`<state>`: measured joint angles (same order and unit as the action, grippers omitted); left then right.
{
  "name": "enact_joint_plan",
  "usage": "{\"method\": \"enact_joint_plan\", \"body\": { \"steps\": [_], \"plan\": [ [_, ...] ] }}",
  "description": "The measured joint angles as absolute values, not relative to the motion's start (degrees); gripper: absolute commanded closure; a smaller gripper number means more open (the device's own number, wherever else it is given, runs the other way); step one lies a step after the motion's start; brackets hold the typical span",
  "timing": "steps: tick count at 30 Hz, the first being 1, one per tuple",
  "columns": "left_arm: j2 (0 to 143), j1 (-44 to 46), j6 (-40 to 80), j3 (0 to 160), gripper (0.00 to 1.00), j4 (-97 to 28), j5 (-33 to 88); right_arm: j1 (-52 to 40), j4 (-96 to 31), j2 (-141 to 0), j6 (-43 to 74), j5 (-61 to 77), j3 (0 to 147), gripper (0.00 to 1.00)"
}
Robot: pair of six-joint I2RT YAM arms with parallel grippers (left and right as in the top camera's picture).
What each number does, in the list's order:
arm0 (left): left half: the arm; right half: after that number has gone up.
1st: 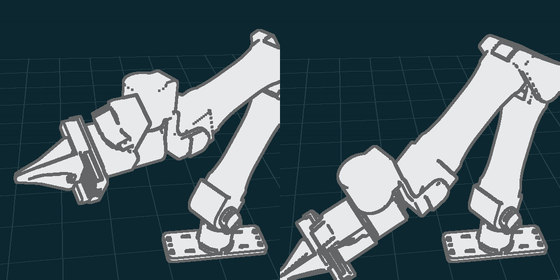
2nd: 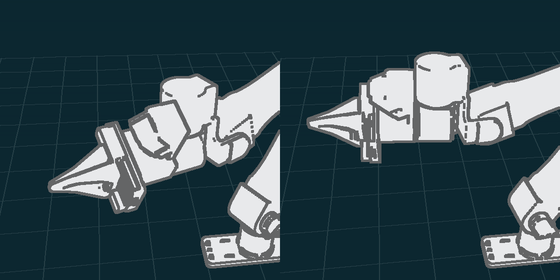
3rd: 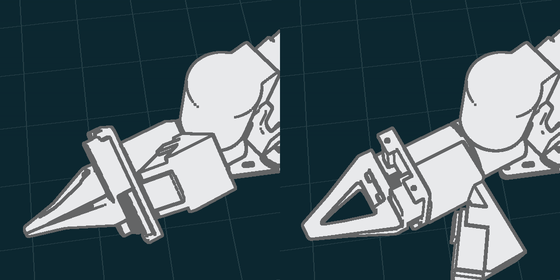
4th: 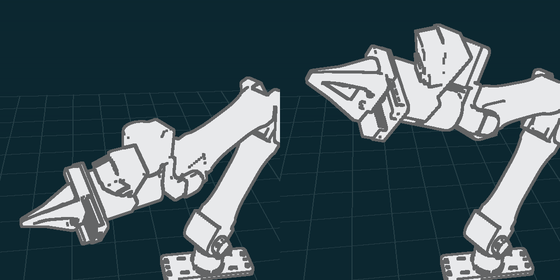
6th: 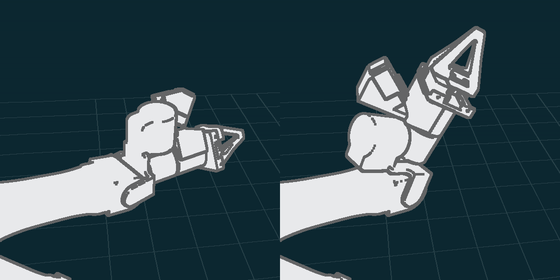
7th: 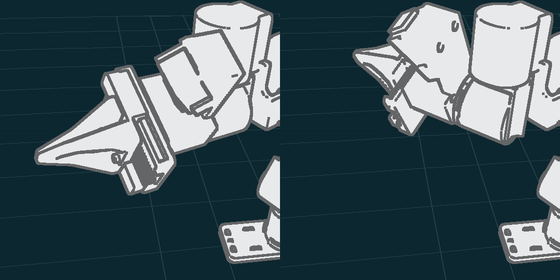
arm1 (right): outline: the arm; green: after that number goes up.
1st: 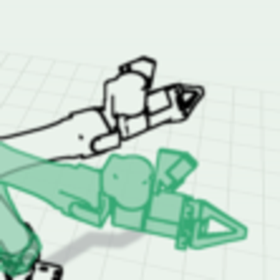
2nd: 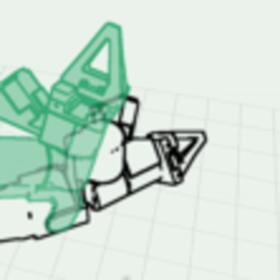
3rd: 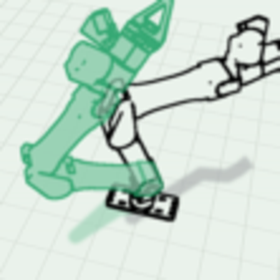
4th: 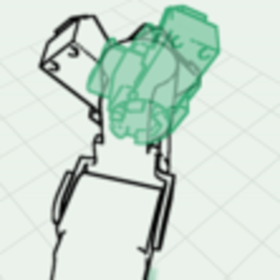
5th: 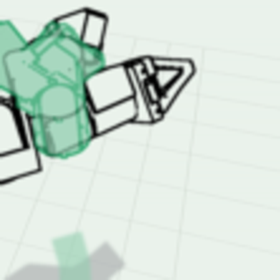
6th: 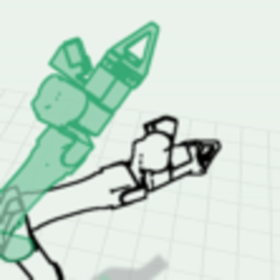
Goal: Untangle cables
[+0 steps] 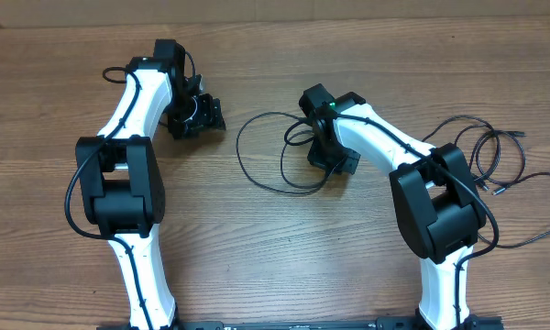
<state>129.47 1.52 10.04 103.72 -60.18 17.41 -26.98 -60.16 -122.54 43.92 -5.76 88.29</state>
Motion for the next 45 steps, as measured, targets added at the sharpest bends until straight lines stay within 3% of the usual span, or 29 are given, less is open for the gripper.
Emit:
{"method": "enact_joint_plan", "body": {
  "steps": [17,24,34,45],
  "plan": [
    [129.5,1.5,10.0,103.7,0.28,-60.2,17.4,-25.6,-61.5,-122.3,31.8,-0.9,90.5,0.96],
    [129.5,1.5,10.0,103.7,0.27,-60.2,17.4,-22.2,-61.5,-114.1,28.6,-2.0,94.6,0.96],
    [129.5,1.5,10.0,103.7,0.27,-60.1,17.4,-8.0,-64.1,-98.5,30.3,-11.4,101.3,0.96],
    [129.5,1.5,10.0,103.7,0.27,-60.1,17.4,7.5,-73.9,-99.0,42.5,-12.8,95.9,0.96]
  ]
}}
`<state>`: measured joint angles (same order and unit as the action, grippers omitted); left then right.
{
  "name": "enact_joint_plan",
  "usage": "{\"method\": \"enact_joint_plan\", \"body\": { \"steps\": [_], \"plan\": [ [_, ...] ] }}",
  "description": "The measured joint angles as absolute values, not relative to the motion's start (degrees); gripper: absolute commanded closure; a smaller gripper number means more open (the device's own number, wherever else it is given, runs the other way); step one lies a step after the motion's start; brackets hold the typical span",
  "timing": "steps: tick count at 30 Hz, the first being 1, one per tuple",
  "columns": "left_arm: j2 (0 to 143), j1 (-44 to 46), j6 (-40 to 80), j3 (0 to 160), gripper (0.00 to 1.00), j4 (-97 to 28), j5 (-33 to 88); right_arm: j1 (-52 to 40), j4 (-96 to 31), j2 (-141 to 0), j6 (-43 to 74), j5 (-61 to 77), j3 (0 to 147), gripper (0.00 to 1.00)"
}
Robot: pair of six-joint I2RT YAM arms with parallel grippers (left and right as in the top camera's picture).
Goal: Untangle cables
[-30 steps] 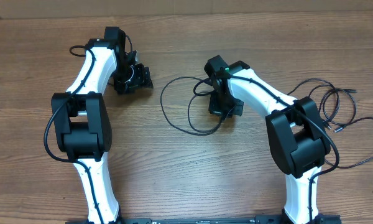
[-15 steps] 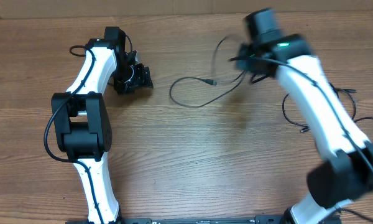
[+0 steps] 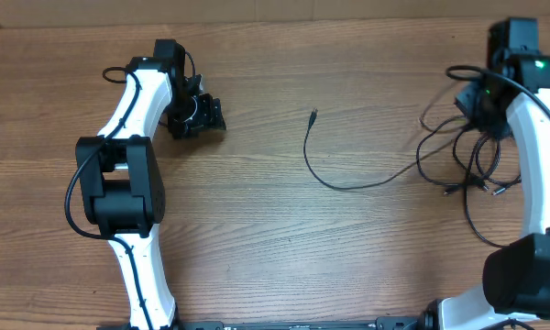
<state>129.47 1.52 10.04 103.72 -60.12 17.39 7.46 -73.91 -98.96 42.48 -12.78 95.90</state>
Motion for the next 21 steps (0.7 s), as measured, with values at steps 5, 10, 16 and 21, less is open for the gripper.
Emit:
{"method": "enact_joint_plan", "body": {
  "steps": [5,10,16,21],
  "plan": [
    [129.5,1.5,10.0,103.7,0.27,-60.1,17.4,7.7,-70.2,-99.0,45.1,-12.2,88.8,0.83],
    [129.5,1.5,10.0,103.7,0.26,-60.0,17.4,7.7,-65.6,-99.0,46.3,-10.6,80.7,0.04],
    [129.5,1.5,9.9,103.7,0.19,-60.0,17.4,7.7,-62.2,-99.0,46.5,-6.7,75.2,0.0],
    [129.5,1.5,9.9,103.7,0.07,-59.9,17.4,6.4,-57.1,-99.0,46.5,-1.0,71.8,0.0]
  ]
}}
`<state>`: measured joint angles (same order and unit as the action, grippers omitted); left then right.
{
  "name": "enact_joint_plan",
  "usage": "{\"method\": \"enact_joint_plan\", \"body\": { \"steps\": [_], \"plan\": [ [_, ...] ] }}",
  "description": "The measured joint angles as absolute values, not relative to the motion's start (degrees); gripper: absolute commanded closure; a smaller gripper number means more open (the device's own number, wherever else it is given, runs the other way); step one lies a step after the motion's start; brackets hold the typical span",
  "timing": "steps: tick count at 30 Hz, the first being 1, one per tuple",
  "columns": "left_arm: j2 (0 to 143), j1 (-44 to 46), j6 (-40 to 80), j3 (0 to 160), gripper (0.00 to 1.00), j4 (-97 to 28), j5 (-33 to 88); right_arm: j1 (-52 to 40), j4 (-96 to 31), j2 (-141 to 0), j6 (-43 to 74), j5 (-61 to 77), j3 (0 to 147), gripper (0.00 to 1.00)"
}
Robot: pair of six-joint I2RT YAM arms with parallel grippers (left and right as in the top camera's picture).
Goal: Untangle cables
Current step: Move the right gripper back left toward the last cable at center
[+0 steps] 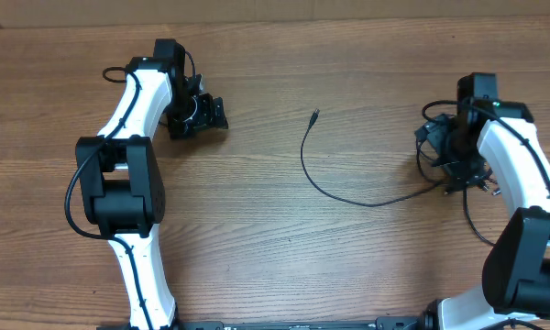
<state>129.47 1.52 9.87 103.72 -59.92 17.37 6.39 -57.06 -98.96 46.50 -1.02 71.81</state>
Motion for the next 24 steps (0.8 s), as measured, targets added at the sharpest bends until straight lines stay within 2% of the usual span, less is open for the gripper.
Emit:
{"method": "enact_joint_plan", "body": {
  "steps": [2,4,13,24],
  "plan": [
    [129.5,1.5,9.9,103.7,0.07,-59.9,17.4,5.1,-54.1,-99.0,46.5,1.6,70.1,0.0],
    [129.5,1.5,9.9,103.7,0.0,-59.9,17.4,3.6,-51.0,-99.0,46.5,3.7,68.6,0.0],
    [129.5,1.5,9.9,103.7,0.0,-60.0,17.4,-7.6,-36.4,-99.0,46.6,7.2,63.4,0.0],
    [129.5,1.5,9.9,103.3,0.0,-60.1,17.4,-18.7,-27.0,-99.0,46.5,-0.3,63.0,0.0]
  ]
}}
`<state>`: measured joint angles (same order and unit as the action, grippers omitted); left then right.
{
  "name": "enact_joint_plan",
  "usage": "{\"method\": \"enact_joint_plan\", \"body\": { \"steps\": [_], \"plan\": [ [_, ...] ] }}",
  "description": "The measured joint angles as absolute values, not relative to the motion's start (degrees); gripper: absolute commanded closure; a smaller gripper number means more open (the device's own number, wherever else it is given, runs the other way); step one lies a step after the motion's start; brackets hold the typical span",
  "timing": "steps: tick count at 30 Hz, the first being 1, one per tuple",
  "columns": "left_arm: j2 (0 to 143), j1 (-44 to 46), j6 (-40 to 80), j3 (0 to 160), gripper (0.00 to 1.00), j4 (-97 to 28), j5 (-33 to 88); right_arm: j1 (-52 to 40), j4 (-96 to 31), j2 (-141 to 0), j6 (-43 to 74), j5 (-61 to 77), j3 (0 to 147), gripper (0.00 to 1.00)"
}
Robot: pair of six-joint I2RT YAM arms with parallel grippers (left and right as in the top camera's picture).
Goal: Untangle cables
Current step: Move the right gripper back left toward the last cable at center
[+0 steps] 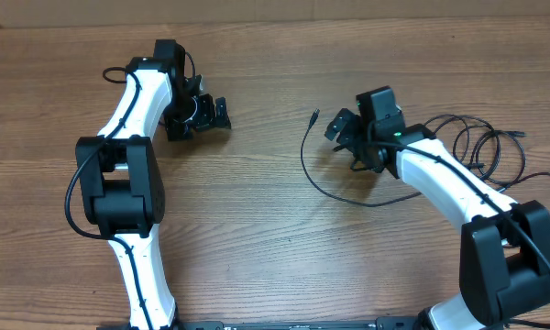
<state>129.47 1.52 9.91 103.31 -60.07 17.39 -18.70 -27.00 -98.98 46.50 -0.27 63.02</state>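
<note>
A thin black cable lies on the wooden table. Its free plug end [313, 116] points up at centre, and the cable [323, 183] curves down and right, passing under my right arm to a loose pile of loops [484, 151] at the right. My right gripper [345, 136] hovers just right of the plug end, fingers apart and holding nothing. Far from the cable, my left gripper [208, 116] rests open and empty at the upper left.
More black cable trails from the pile toward the table's right edge [541, 179]. The two arm bases stand at the front edge, left and right. Bare wood lies between the two grippers.
My right gripper has moved left, from over the cable pile at the right to beside the free plug end at centre. The pile now lies spread in loops. The left arm barely shifted.
The cable first lay in loops at centre with my right gripper down on it. Then that gripper was at the far right and the cable stretched out, plug end left at centre. It was then over the pile, and now it is by the plug end.
</note>
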Motion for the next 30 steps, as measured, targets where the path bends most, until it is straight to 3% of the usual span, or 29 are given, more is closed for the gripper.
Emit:
{"method": "enact_joint_plan", "body": {
  "steps": [8,10,13,15,16,30],
  "plan": [
    [128.2,3.2,9.9,98.4,0.0,-54.4,16.8,-22.2,-22.2,-99.0,45.2,-2.9,62.7,0.0],
    [127.4,3.7,9.9,96.9,0.0,-52.5,16.5,-22.6,-19.5,-99.3,42.2,-0.8,62.6,0.1],
    [126.3,4.2,9.9,94.8,0.0,-49.6,16.3,-23.7,-15.7,-100.8,36.3,4.5,62.6,0.41],
    [125.8,4.6,9.9,93.8,0.0,-48.2,16.2,-24.8,-14.2,-102.4,33.7,7.4,62.5,0.87],
    [125.6,4.8,9.9,93.4,0.01,-47.9,16.0,-25.3,-13.7,-103.2,32.6,8.4,62.5,0.96],
    [125.4,5.3,9.9,93.1,0.01,-47.4,15.4,-26.7,-8.1,-106.6,24.7,16.9,62.5,0.96]
  ]
}}
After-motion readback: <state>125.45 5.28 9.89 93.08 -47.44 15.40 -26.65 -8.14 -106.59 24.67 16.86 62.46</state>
